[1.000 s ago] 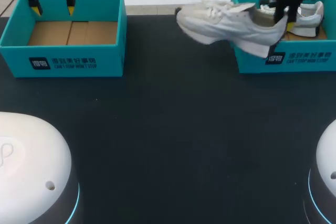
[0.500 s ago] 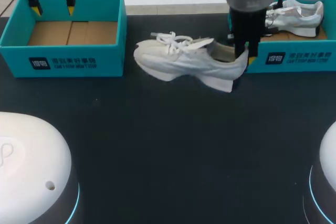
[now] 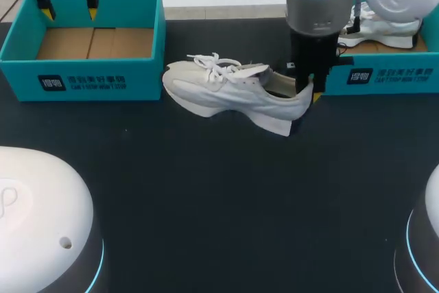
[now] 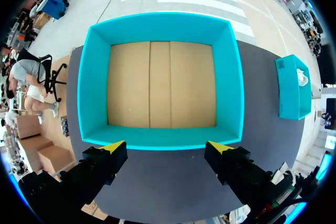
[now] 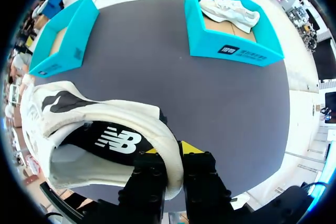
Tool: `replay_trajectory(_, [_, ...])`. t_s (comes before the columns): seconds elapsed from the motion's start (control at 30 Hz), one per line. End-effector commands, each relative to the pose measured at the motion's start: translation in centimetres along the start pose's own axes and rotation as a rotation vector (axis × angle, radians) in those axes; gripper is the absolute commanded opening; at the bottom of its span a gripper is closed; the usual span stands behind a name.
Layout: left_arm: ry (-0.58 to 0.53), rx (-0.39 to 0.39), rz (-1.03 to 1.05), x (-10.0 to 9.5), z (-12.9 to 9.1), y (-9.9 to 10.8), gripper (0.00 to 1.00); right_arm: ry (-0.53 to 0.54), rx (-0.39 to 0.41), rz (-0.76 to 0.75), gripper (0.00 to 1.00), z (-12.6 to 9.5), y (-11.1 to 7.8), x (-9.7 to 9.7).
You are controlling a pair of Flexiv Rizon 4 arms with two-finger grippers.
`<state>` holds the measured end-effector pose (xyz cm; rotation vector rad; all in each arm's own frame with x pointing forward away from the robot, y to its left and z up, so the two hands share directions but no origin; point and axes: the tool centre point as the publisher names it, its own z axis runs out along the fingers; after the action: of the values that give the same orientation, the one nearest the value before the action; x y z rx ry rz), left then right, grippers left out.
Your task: Take the shoe out of the shoebox, open the shoe tongue, remove and reinsert the insole, then place the shoe into the shoebox
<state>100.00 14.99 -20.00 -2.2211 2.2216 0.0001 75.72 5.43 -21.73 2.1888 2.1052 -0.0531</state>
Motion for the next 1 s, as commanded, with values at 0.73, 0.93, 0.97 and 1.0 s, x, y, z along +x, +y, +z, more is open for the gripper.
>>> replay_trajectory(0.73, [0.000, 0.000, 0.000, 0.0, 0.0, 0.0, 1.00, -0.165, 0.063, -0.100, 0.00, 8.1, -6.4, 4.2])
replay_trajectory(0.93, [0.000, 0.000, 0.000, 0.0, 0.0, 0.0, 1.00, -0.216, 0.027, -0.152, 0.00, 9.8, -6.6, 5.1])
replay_trajectory(0.97, [0.000, 0.000, 0.000, 0.0, 0.0, 0.0, 1.00, -0.224, 0.033, -0.160, 0.00, 10.1, -6.7, 5.2])
replay_trajectory(1.0, [0.000, 0.000, 0.000, 0.0, 0.0, 0.0, 1.00, -0.236, 0.044, -0.166, 0.00, 10.6, -6.7, 5.4])
